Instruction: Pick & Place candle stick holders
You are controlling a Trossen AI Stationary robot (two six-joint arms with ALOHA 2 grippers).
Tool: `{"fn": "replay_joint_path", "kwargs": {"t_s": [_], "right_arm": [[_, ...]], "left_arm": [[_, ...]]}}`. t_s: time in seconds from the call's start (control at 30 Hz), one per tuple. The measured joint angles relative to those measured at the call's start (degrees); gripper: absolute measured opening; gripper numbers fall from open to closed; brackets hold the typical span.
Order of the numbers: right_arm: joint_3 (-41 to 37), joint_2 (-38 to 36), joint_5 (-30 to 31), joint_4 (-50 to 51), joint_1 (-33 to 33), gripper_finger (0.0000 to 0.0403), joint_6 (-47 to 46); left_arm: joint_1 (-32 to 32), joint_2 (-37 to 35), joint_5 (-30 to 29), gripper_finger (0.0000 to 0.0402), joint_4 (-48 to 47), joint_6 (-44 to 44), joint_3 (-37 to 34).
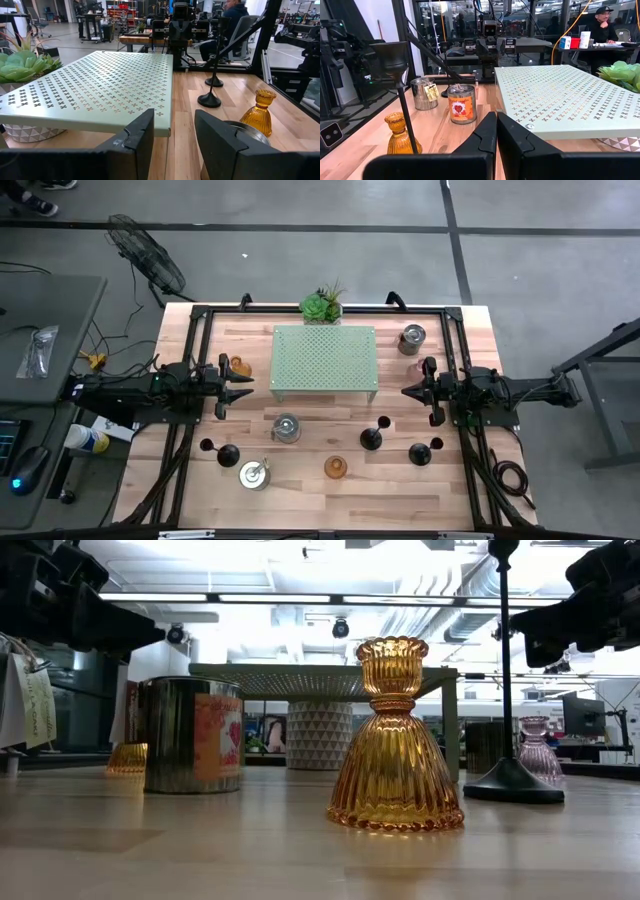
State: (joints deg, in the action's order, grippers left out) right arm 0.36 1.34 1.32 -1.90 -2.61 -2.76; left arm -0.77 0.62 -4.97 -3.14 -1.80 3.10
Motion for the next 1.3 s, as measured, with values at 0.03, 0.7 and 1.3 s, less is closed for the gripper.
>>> {"fn": "replay_joint_path", "kwargs": {"t_s": [0.03, 0.7, 1.3], "right_arm": [[0.0, 0.0, 0.0, 0.0, 0.0, 0.0004, 0.0], [0.0, 0.0, 0.1, 0.0, 0.0, 0.0004, 0.0], [0.0, 0.0, 0.1, -1.6, 0.0, 0.0004, -0.6]], "left_arm": [[0.0, 0.0, 0.0, 0.0138, 0.0, 0.0, 0.0], [0.0, 0.0, 0.0, 0.0138, 0.0, 0.0, 0.0], [0.0, 0.0, 0.0, 0.0138, 0.0, 0.0, 0.0]]}}
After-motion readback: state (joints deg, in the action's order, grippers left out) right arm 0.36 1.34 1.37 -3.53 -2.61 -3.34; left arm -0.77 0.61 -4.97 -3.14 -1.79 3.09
